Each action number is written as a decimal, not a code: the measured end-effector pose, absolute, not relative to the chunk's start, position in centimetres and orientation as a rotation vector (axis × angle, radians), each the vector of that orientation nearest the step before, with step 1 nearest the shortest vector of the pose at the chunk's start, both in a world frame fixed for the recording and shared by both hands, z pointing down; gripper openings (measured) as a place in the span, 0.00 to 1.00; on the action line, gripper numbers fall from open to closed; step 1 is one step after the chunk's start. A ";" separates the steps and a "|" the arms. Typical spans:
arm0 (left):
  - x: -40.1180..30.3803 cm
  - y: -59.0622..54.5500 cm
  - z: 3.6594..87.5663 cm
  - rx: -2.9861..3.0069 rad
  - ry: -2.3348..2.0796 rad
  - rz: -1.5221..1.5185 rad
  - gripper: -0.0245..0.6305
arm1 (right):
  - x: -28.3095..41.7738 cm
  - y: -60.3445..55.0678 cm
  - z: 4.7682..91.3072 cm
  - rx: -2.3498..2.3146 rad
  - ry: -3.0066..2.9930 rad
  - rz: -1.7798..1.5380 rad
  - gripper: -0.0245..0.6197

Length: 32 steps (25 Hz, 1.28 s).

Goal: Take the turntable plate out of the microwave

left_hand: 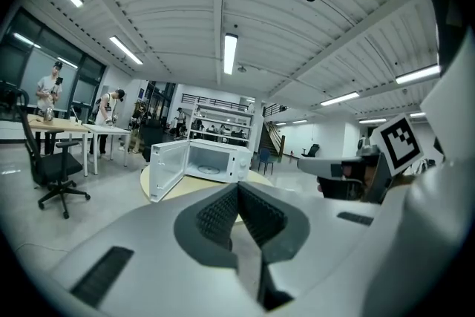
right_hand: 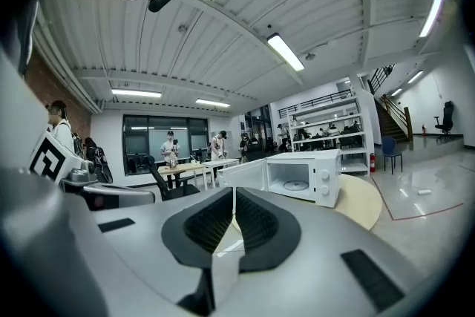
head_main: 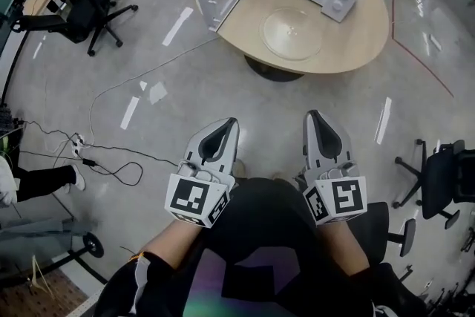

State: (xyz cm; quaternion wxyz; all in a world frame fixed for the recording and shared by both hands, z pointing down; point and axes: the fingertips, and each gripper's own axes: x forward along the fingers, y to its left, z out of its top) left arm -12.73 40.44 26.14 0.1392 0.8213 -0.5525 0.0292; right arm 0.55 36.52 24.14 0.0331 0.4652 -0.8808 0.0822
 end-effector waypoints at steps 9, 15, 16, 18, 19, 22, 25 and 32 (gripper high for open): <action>-5.1 42.1 25.2 2.371 -1.639 0.100 0.11 | 7.4 39.2 22.6 1.387 -2.731 0.201 0.08; -3.1 43.6 25.5 2.312 -1.712 0.134 0.11 | 9.6 40.3 23.2 1.310 -2.763 0.247 0.08; -3.1 43.9 25.7 2.296 -1.730 0.138 0.11 | 9.8 40.5 23.4 1.297 -2.769 0.252 0.08; -3.1 44.5 25.9 2.275 -1.749 0.131 0.11 | 10.0 40.7 23.7 1.284 -2.778 0.247 0.08; -3.1 44.8 26.0 2.271 -1.752 0.126 0.11 | 10.1 40.6 23.7 1.284 -2.782 0.236 0.08; -3.5 45.3 26.4 2.261 -1.753 0.130 0.11 | 10.0 40.6 23.5 1.299 -2.779 0.221 0.07; -4.1 46.0 25.7 2.268 -1.753 0.141 0.11 | 9.8 41.7 23.2 1.334 -2.747 0.258 0.07; -6.1 45.5 24.3 2.342 -1.732 0.131 0.11 | 6.7 42.9 22.8 1.333 -2.724 0.235 0.06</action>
